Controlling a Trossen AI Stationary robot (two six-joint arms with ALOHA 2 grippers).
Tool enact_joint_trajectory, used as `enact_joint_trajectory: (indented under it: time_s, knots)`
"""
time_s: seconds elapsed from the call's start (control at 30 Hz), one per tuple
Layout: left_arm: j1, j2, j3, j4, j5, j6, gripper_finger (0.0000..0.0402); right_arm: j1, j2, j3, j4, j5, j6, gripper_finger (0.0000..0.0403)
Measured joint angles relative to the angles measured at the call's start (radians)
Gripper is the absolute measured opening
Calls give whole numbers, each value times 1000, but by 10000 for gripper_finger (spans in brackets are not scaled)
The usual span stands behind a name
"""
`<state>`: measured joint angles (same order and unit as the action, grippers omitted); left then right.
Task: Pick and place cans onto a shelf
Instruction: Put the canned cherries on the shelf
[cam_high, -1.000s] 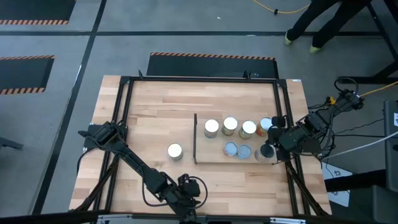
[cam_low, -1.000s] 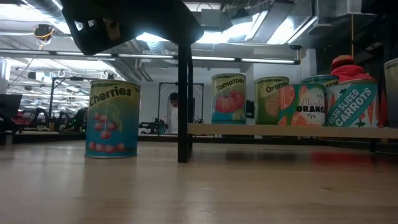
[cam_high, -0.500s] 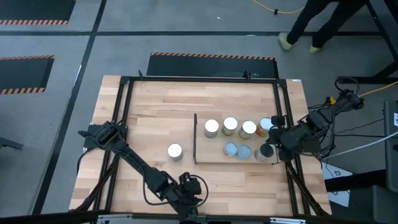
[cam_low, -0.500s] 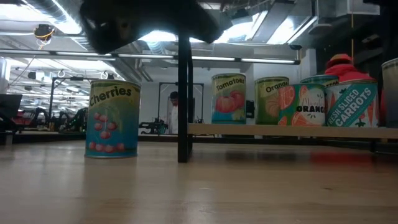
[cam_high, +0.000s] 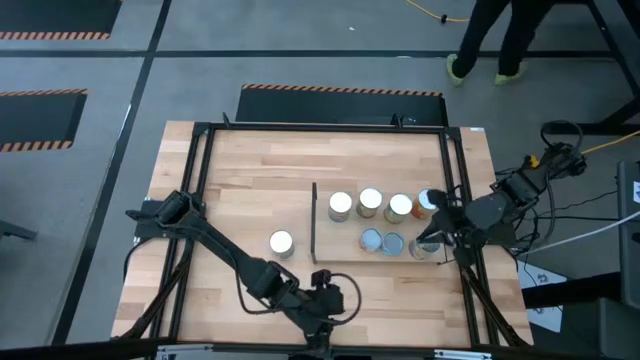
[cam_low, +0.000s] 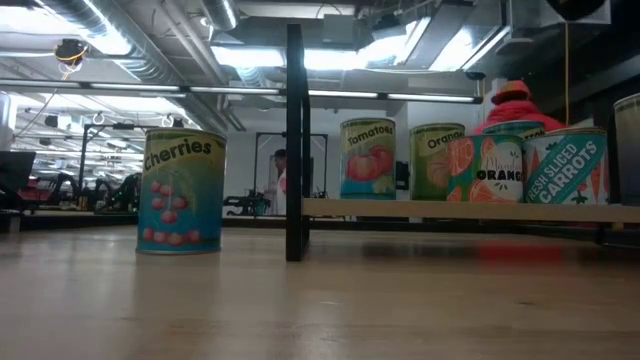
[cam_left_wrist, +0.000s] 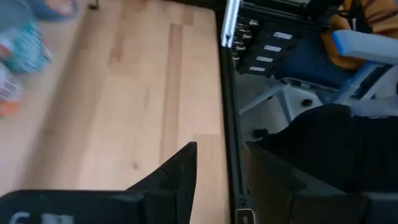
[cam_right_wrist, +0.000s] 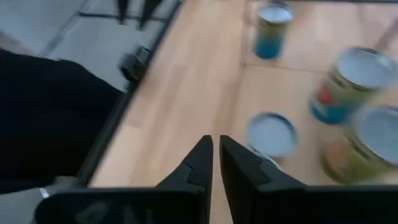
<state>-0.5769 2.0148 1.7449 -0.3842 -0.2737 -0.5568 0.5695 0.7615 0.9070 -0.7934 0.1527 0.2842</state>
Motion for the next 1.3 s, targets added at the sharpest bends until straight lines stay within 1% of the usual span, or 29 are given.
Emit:
enact_joint_trajectory:
  time_s: [0.13, 0.2, 0.37, 0.5, 0.63, 0.7, 0.77, 0.87, 1.0, 1.3]
  knots:
    - [19, 0, 164, -224, -1, 37, 124, 9, 48, 0, 88, -70, -30, 35]
    - [26, -1, 249, -372, -4, 44, 124, 20, 76, 0, 106, -75, -31, 35]
    - [32, -2, 436, -754, -95, 15, 124, 50, 156, 0, 132, -75, -32, 35]
    - [41, -4, 518, -991, -110, -30, 124, 70, 218, 0, 152, -75, -32, 35]
    - [54, -4, 543, -1195, -115, -89, 124, 80, 273, 0, 155, -75, -32, 35]
    - [68, -5, 518, -1181, -89, -54, 124, 82, 295, 0, 155, -75, -32, 35]
    - [82, -11, 508, -1189, -19, 19, 124, 82, 313, 0, 156, -75, -32, 35]
    - [110, -41, 504, -1187, 5, 65, 124, 82, 330, 0, 157, -76, -28, 35]
    - [149, -94, 502, -1187, -19, 97, 124, 82, 336, 0, 161, -76, -28, 35]
    - [213, -263, 497, -1185, -184, 90, 124, 82, 336, 0, 165, -77, -27, 35]
